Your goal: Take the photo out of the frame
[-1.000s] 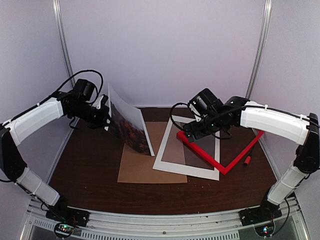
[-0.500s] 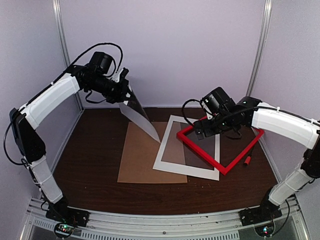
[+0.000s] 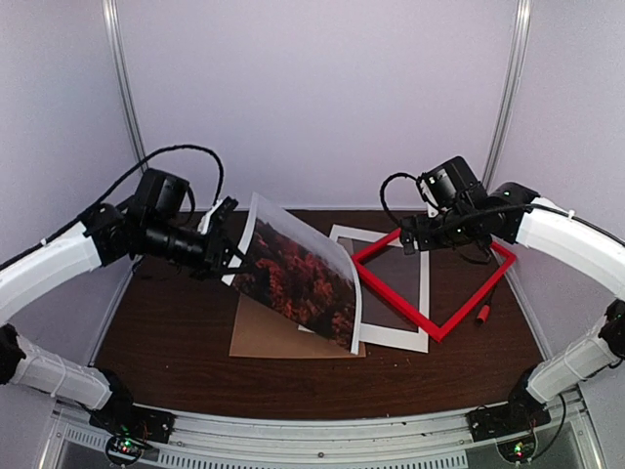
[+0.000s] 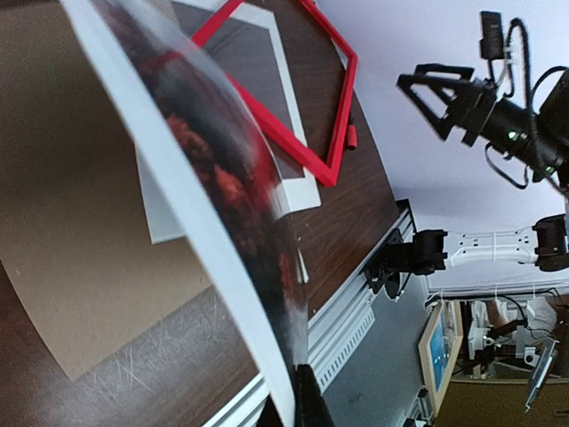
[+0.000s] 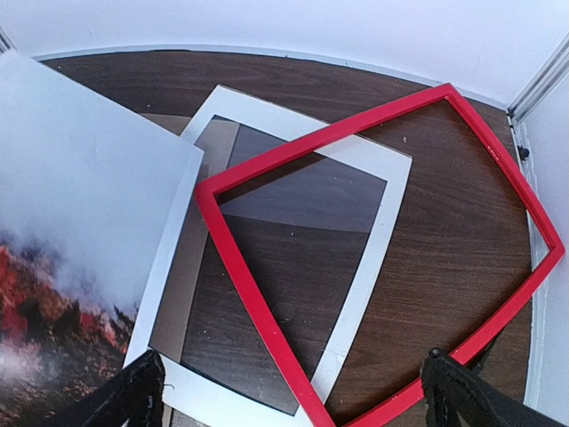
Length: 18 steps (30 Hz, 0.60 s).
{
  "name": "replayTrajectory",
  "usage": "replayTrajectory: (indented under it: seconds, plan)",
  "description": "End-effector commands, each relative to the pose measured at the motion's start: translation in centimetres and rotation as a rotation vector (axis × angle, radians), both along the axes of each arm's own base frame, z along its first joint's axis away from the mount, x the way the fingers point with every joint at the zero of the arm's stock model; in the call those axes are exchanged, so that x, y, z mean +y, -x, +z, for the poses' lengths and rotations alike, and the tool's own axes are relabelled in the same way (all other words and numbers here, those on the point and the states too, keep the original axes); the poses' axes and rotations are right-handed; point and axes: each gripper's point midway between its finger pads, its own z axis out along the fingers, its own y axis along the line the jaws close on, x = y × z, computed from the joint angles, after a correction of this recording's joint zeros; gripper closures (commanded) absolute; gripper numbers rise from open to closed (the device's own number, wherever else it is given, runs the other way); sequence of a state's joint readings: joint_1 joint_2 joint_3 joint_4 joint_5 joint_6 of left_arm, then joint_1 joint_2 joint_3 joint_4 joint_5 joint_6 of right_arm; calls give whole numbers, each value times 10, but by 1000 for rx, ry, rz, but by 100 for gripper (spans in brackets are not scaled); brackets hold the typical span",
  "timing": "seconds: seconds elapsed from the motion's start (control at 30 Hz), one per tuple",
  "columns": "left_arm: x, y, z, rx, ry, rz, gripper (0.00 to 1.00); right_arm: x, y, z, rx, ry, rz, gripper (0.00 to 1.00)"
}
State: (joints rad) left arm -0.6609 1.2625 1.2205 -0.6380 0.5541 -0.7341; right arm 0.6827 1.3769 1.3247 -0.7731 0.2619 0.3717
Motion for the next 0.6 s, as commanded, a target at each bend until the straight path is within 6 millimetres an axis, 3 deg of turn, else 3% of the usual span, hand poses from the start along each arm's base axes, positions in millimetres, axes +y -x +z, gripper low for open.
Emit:
replayTrajectory:
  seconds: [0.0,0.23,0.57]
  plan:
    - [10,21,-39,93,103,61,100,-4,-4,3,-5,-14,-19,0]
    - [30,46,-137,284,22,131,100,5,-8,-8,30,-34,-7,0]
    - [50,59,-190,430,-78,240,100,4,-3,-19,60,-36,-9,0]
